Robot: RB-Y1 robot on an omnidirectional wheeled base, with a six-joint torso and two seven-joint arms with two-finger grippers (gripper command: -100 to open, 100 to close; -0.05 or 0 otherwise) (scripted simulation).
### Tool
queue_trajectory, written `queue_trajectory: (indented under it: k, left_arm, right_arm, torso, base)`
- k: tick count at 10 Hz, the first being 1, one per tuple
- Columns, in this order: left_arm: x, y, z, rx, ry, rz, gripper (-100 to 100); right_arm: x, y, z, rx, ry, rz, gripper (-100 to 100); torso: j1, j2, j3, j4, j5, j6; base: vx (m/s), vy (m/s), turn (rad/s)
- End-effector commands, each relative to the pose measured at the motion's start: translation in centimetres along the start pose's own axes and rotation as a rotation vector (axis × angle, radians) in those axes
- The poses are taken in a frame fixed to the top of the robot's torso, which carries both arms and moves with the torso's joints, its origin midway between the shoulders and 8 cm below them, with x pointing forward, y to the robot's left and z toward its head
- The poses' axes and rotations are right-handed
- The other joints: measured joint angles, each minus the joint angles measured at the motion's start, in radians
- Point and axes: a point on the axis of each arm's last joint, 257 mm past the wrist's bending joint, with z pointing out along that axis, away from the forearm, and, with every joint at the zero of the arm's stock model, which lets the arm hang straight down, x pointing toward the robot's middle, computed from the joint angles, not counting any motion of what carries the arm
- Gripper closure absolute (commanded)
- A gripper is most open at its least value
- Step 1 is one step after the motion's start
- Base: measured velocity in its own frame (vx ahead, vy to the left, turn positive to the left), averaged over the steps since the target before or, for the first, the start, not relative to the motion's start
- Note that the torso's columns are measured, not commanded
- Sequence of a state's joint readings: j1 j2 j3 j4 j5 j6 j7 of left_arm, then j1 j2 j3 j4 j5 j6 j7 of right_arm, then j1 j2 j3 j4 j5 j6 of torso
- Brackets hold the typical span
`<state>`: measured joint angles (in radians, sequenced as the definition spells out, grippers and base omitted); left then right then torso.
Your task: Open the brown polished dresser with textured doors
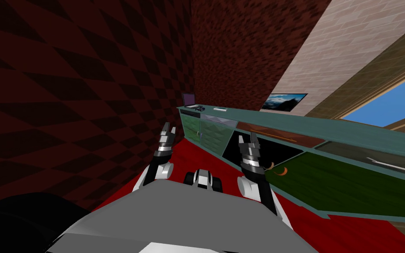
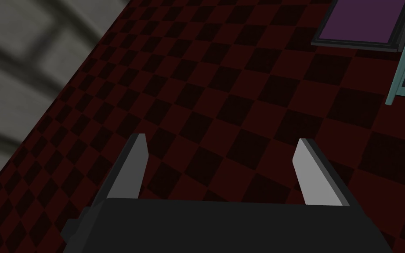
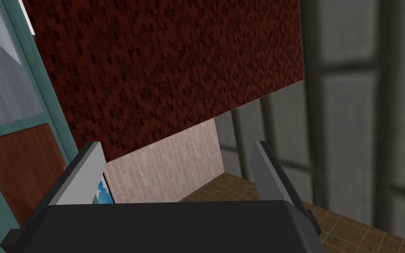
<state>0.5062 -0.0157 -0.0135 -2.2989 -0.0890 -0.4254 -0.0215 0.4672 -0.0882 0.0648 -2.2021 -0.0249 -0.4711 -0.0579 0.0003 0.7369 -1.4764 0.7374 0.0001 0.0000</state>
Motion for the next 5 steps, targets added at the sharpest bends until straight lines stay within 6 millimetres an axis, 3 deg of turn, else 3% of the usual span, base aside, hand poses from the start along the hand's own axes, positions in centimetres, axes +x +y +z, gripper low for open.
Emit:
queue_trajectory:
  k: [1,5]
  left_arm:
    - [0.00,0.00,0.00,0.000,0.000,0.000,0]
    - [0.00,0.00,0.00,0.000,0.000,0.000,0]
  right_arm:
    - [0.42,-0.42,-0.07,0.010,0.055,-0.136,-100]
    - [0.85,-0.91,-0.12,0.012,0.115,-0.332,-100]
  torso:
    - [0.000,0.000,0.000,0.000,0.000,0.000]
    - [0.000,0.001,0.000,0.000,0.000,0.000]
  base:
    - [0.042,0.005,0.019]
    - [0.046,0.011,0.017]
